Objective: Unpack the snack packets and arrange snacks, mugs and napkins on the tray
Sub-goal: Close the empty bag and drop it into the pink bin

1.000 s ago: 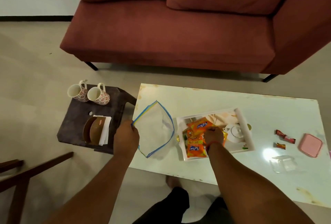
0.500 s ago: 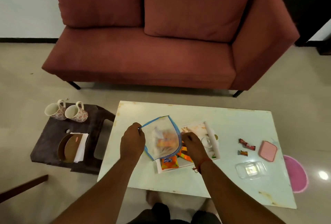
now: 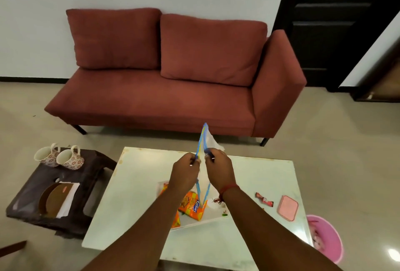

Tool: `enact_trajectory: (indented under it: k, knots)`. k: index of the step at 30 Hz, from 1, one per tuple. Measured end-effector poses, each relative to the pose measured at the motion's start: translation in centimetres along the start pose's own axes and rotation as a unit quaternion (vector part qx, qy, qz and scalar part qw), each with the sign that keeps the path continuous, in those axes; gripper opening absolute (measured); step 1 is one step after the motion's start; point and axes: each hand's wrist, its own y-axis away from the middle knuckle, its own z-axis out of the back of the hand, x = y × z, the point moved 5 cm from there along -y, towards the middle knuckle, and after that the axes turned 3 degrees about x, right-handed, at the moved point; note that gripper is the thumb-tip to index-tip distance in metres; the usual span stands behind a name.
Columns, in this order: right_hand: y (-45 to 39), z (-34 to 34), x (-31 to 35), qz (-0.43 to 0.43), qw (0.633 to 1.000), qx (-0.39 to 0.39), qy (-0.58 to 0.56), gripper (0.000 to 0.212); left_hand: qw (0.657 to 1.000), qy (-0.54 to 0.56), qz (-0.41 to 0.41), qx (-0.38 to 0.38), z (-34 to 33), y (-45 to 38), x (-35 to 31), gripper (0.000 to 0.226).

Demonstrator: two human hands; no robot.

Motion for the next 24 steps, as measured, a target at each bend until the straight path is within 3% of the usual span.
enact_trajectory:
  k: [4,8,10,12,15,18,19,21,24]
  knots:
    - [0.3,1.1,1.6,0.011,1.0,-0.004,-0.018,0.026,0.996,-0.006,-0.028,0.087,-1.8,0.6,-2.0,0.025]
    - [0.4,3.2,2.1,0.016,0.998,-0.044,0.032,0.023,0.986,-0.056,-0.067,0.144,-1.6,0.8,-2.0,0.041]
    - [0.2,4.1,2.6,0.032,0.995,-0.047,0.077,0.028,0.985,-0.071,-0.09,0.13,-0.9,0.5,-1.9,0.043]
    - [0.1,4.9,3.5,0.058,0.988,-0.039,0.137,0.028,0.985,-0.078,-0.14,0.066,0.4,0.0,-2.2,0.045]
    - [-0.2,5.9,5.2,0.098,0.975,0.005,0.198,0.027,0.987,-0.039,-0.151,-0.037,3.5,-1.2,-2.1,0.068]
    - [-0.5,5.9,7.2,0.122,0.965,0.075,0.221,0.028,0.991,-0.048,-0.124,-0.008,6.3,-2.6,-0.6,0.089]
    - [-0.6,5.9,7.8,0.129,0.962,0.091,0.224,0.027,0.99,-0.062,-0.127,0.02,7.0,-3.0,-0.2,0.083]
    - [-1.0,5.6,9.4,0.142,0.958,0.104,0.225,0.026,0.987,-0.047,-0.135,0.074,8.3,-3.4,0.6,0.051]
    - [-1.6,6.1,11.3,0.158,0.962,0.072,0.212,0.025,0.989,0.031,-0.11,0.09,9.8,-3.3,0.8,0.01]
